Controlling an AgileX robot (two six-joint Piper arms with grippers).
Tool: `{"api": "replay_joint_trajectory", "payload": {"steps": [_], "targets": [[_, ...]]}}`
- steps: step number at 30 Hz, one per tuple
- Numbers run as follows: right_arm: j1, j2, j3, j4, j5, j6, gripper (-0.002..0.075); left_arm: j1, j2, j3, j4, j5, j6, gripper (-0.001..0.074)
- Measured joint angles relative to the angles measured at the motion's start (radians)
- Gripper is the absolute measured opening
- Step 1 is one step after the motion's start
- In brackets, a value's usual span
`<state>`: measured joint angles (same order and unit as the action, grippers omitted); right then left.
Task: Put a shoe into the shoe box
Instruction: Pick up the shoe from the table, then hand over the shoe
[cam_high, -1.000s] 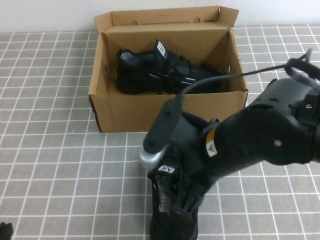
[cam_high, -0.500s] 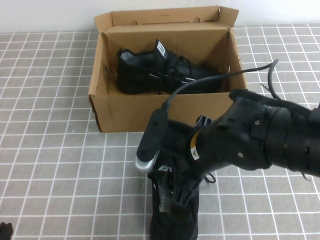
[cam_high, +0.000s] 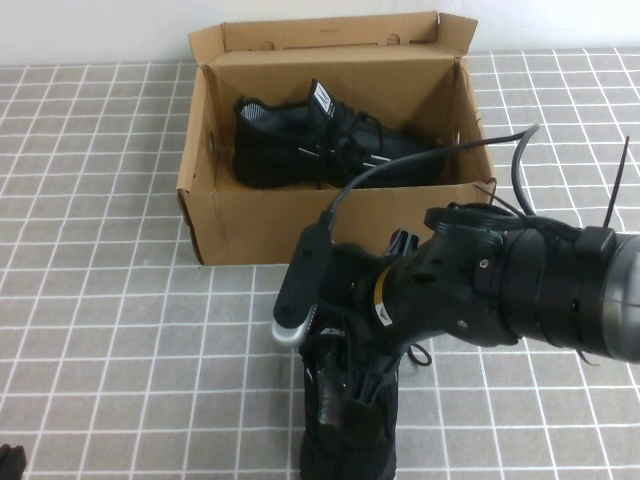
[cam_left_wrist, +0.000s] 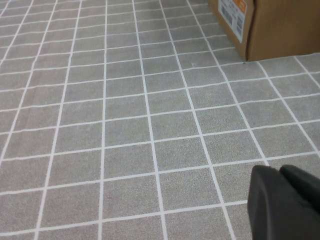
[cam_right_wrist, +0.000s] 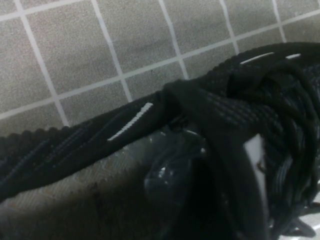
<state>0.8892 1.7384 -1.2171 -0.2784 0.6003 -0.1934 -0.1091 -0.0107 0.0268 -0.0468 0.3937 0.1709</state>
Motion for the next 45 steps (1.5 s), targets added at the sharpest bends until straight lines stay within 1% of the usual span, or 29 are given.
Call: {"api": "replay_joint_trajectory", "payload": {"steps": [3,6,10,11,13,19,25,32,38,45], "targets": [[0.000,0.000,0.000,0.000,-0.002,0.000,0.0363,0.000,0.000,0.000,0.000,0.000,0.000,-0.0001],[0.000,0.000,0.000,0.000,-0.002,0.000,0.0250,0.000,0.000,0.000,0.000,0.000,0.000,-0.0001],[0.000,0.000,0.000,0.000,0.002,0.000,0.0067,0.000,0.000,0.000,0.000,0.000,0.000,-0.0001],[0.000,0.000,0.000,0.000,0.002,0.000,0.0039,0.000,0.000,0.000,0.000,0.000,0.000,-0.0001],[0.000,0.000,0.000,0.000,0.005,0.000,0.0011,0.000,0.000,0.000,0.000,0.000,0.000,-0.0001],[0.000,-0.047,0.000,0.025,0.073,0.000,-0.0005,0.000,0.000,0.000,0.000,0.000,0.000,-0.0001],[-0.002,-0.205,0.000,0.120,0.134,-0.015,-0.0005,0.000,0.000,0.000,0.000,0.000,0.000,-0.0001],[-0.002,-0.399,0.000,0.139,0.258,-0.029,-0.0006,0.000,0.000,0.000,0.000,0.000,0.000,-0.0001],[-0.002,-0.501,0.000,0.142,0.271,-0.029,-0.0006,0.000,0.000,0.000,0.000,0.000,0.000,-0.0001],[-0.002,-0.514,0.000,0.208,0.285,-0.088,-0.0006,0.000,0.000,0.000,0.000,0.000,0.000,-0.0001]]}}
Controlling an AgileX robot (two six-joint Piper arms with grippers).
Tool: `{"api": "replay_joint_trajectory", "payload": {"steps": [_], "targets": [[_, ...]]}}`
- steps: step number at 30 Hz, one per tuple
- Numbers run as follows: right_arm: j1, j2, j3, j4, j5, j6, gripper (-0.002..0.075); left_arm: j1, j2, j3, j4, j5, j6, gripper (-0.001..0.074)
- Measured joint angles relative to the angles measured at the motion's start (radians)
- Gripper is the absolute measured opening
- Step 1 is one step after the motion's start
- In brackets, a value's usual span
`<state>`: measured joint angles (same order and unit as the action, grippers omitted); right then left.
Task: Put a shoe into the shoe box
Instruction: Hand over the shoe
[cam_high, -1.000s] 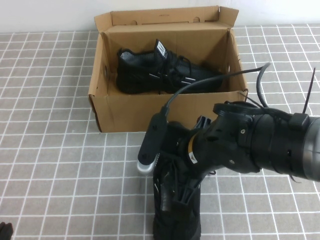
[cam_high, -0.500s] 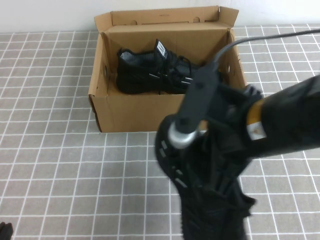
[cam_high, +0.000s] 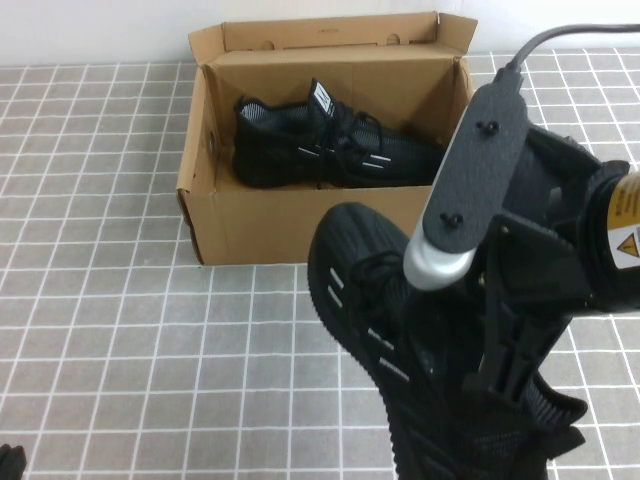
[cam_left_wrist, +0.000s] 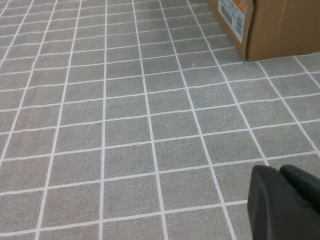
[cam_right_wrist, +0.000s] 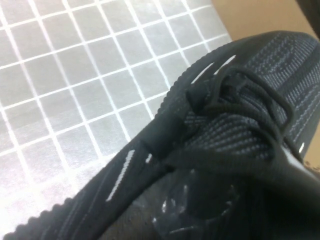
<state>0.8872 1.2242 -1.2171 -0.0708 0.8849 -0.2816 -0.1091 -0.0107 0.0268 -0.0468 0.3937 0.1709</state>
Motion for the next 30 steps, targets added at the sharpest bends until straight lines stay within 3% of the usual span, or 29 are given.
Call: {"api": "replay_joint_trajectory", "payload": {"steps": [6,12,20,25,30], "targets": [[0.000,0.000,0.000,0.041,0.002,-0.044,-0.0006,0.000,0.000,0.000,0.032,-0.084,-0.010,-0.0001],[0.000,0.000,0.000,0.071,0.002,-0.055,-0.0006,0.000,0.000,0.000,-0.262,-0.302,-0.162,-0.0001],[0.000,0.000,0.000,0.106,0.002,-0.071,-0.0006,0.000,0.000,0.000,-0.344,-0.424,-0.230,-0.0001],[0.000,0.000,0.000,0.116,0.002,-0.135,-0.0006,-0.012,0.037,-0.134,-0.344,-0.284,-0.246,-0.0001],[0.000,0.015,0.000,0.116,0.002,-0.162,-0.0006,-0.062,0.236,-0.366,-0.335,-0.047,-0.128,-0.0001]]}}
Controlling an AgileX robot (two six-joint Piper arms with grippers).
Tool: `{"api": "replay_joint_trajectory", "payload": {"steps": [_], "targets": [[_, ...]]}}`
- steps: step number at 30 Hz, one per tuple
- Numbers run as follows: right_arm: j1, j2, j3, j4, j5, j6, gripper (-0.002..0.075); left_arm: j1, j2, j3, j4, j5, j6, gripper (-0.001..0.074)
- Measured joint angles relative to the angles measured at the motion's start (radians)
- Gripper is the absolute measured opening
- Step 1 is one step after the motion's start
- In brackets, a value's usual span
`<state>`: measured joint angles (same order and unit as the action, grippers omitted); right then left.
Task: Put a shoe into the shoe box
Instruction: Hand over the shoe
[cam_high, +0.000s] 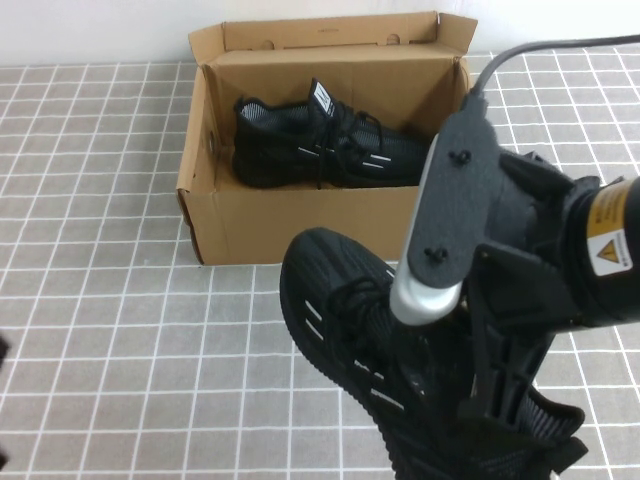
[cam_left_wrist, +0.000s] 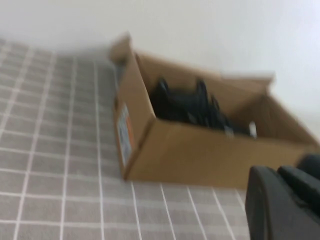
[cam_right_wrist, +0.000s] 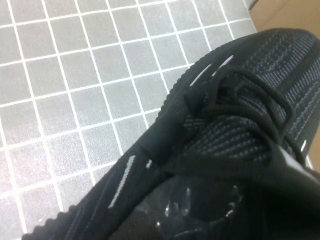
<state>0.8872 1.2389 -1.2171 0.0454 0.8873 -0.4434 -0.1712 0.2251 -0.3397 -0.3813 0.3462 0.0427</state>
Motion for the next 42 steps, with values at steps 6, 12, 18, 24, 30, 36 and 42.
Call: {"api": "replay_joint_trajectory", "payload": {"steps": [6,12,18,24,30,36,42], "targets": [[0.000,0.011,0.000,-0.004,0.005,-0.012,-0.0006,-0.057,0.276,-0.259,0.000,0.240,0.191,-0.0001],[0.000,0.011,0.000,-0.025,0.007,-0.014,-0.0006,-0.058,0.526,-0.484,-0.118,0.447,0.471,-0.0001],[0.000,0.011,0.000,-0.033,0.007,-0.021,-0.0006,-0.058,0.740,-0.649,-0.176,0.590,0.646,-0.0001],[0.000,0.011,0.000,-0.031,0.007,-0.247,-0.0006,-0.058,0.921,-0.808,-0.221,0.842,0.840,-0.0001],[0.000,0.011,0.000,0.100,0.037,-0.518,-0.0006,-0.058,0.992,-0.915,-0.260,0.879,1.020,-0.0001],[0.000,0.011,0.000,0.242,0.133,-0.667,-0.0006,-0.063,0.996,-0.940,-0.268,0.884,1.072,-0.0001],[0.000,0.011,-0.008,0.243,0.225,-0.678,-0.0006,-0.189,0.996,-0.940,-0.245,0.884,1.050,-0.0001]]}}
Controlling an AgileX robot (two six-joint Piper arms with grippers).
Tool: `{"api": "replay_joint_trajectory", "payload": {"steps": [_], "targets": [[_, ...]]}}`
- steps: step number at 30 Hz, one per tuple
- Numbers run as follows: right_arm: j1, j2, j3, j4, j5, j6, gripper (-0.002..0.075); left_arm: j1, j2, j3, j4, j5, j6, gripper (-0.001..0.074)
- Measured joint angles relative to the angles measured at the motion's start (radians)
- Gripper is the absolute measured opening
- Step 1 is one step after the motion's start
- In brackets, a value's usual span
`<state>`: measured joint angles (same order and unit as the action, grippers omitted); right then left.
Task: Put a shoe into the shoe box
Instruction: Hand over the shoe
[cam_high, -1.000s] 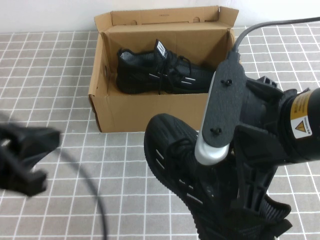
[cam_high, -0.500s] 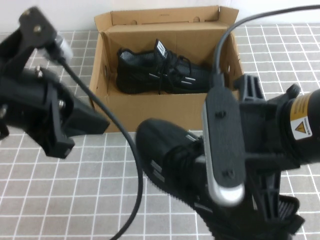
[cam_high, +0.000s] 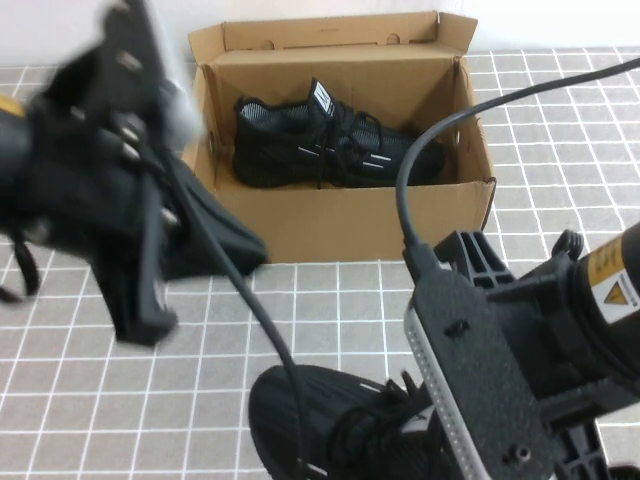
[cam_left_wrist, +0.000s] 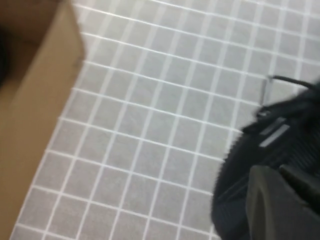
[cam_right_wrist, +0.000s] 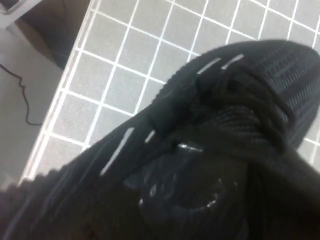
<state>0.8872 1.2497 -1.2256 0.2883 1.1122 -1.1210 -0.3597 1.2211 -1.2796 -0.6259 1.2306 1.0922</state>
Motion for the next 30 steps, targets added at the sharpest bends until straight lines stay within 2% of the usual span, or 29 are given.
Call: {"api": "replay_joint_trajectory", "payload": {"steps": [3,5,11,21,30], "targets": [[0.000,0.000,-0.036,-0.035,-0.005,-0.002,-0.0006,-0.068,0.000,0.000,0.056,0.009,0.000,-0.0001],[0.000,0.002,-0.063,-0.070,-0.028,-0.004,-0.0006,-0.072,0.004,0.000,0.077,0.013,0.000,-0.0001],[-0.049,0.089,-0.203,-0.104,-0.044,-0.004,-0.0006,-0.025,0.041,0.000,0.085,0.013,0.008,-0.0001],[-0.284,0.300,-0.438,0.039,0.090,-0.096,-0.0006,0.102,0.050,0.000,0.008,0.011,0.073,-0.0001],[-0.306,0.349,-0.462,0.125,0.138,-0.239,-0.0006,0.114,0.061,-0.007,-0.025,0.009,0.107,-0.0001]]}}
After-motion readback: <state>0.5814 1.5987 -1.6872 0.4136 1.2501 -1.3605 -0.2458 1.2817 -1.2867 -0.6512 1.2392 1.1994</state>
